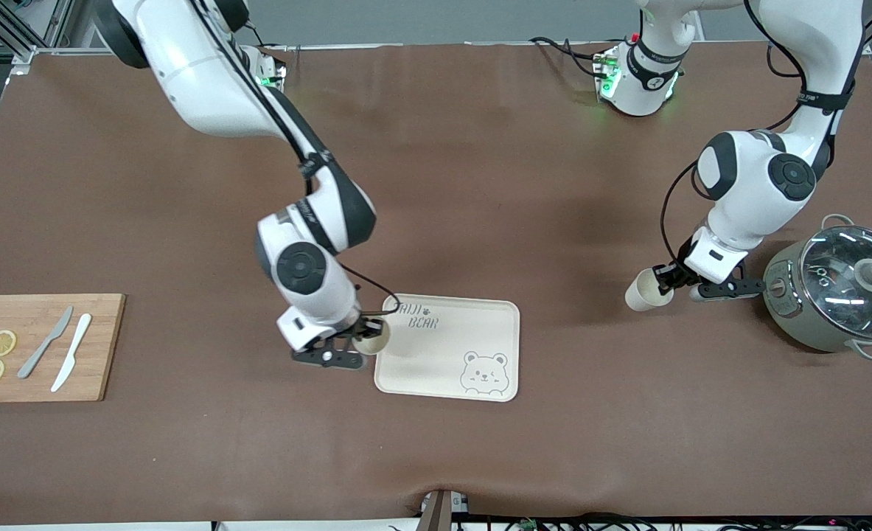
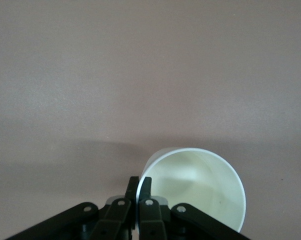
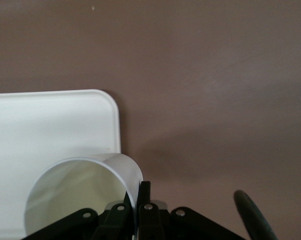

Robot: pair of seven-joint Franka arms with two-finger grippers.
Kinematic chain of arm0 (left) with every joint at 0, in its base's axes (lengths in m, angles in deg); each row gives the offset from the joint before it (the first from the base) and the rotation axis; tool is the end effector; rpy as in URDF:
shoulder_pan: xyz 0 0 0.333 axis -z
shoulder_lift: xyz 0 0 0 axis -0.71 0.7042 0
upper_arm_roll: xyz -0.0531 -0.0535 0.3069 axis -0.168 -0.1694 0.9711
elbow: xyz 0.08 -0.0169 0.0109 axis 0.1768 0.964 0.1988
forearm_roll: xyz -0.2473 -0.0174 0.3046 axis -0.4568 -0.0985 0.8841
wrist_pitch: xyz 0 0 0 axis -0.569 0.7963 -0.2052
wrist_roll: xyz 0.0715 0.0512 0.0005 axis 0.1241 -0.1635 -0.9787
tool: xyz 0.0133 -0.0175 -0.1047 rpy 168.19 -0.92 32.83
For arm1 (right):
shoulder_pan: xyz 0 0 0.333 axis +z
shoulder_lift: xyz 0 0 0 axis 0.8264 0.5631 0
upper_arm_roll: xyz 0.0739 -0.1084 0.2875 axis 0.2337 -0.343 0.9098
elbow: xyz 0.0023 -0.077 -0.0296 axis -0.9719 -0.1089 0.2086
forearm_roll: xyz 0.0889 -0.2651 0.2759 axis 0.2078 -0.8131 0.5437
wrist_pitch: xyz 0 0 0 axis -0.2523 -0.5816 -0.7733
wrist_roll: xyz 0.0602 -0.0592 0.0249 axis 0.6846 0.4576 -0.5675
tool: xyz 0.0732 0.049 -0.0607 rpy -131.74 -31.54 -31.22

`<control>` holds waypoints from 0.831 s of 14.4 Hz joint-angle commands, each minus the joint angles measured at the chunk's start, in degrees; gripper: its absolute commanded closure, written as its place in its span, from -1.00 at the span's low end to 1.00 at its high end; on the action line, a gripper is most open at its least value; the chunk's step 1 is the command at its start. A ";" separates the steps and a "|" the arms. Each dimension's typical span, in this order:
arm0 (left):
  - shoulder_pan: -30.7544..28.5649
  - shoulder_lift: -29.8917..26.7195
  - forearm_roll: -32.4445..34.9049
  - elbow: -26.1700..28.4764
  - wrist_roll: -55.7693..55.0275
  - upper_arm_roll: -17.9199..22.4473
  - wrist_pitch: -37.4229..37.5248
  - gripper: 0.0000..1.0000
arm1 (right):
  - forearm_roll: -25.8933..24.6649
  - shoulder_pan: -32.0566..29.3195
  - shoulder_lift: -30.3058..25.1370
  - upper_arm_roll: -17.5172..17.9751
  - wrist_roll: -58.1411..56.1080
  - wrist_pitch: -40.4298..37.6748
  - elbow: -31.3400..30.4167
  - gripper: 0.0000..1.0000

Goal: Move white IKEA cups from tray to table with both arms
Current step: 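Carry the cup with the right gripper toward the cutting board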

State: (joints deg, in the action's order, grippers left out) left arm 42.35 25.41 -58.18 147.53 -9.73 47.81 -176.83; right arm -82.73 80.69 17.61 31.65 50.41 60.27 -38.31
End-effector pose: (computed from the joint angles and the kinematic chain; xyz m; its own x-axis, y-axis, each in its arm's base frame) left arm 0.5523 -0.0515 0.2896 0.9773 0.1361 0.1625 0.1162 -0.9852 0.1260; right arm 0.6729 0.3281 0.3207 0.9961 -0.0785 0.0393 -0.0777 -0.9967 -0.0218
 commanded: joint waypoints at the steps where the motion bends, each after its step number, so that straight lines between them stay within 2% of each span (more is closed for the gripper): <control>1: -0.45 -2.46 -1.66 1.95 1.08 -0.72 -0.72 1.00 | -0.13 -4.99 -6.17 0.99 -9.40 -3.87 -4.23 1.00; 4: -0.11 -2.29 -1.66 1.07 -0.23 -2.13 -0.98 1.00 | -0.13 -9.47 -10.57 0.90 -17.93 -2.91 -10.82 1.00; 7: -0.19 -3.78 -1.66 1.33 -0.33 -2.31 -0.90 1.00 | -0.13 -15.71 -13.56 0.99 -31.35 1.38 -17.05 1.00; 12: -1.59 -3.60 -1.57 0.54 -0.24 -2.13 -0.72 1.00 | 0.05 -23.10 -14.18 1.16 -43.86 8.40 -24.27 1.00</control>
State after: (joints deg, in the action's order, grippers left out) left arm 41.87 23.34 -58.23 147.58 -10.33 46.03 -177.36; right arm -82.70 60.03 6.14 31.46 10.28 65.01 -56.86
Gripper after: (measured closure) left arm 0.969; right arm 0.965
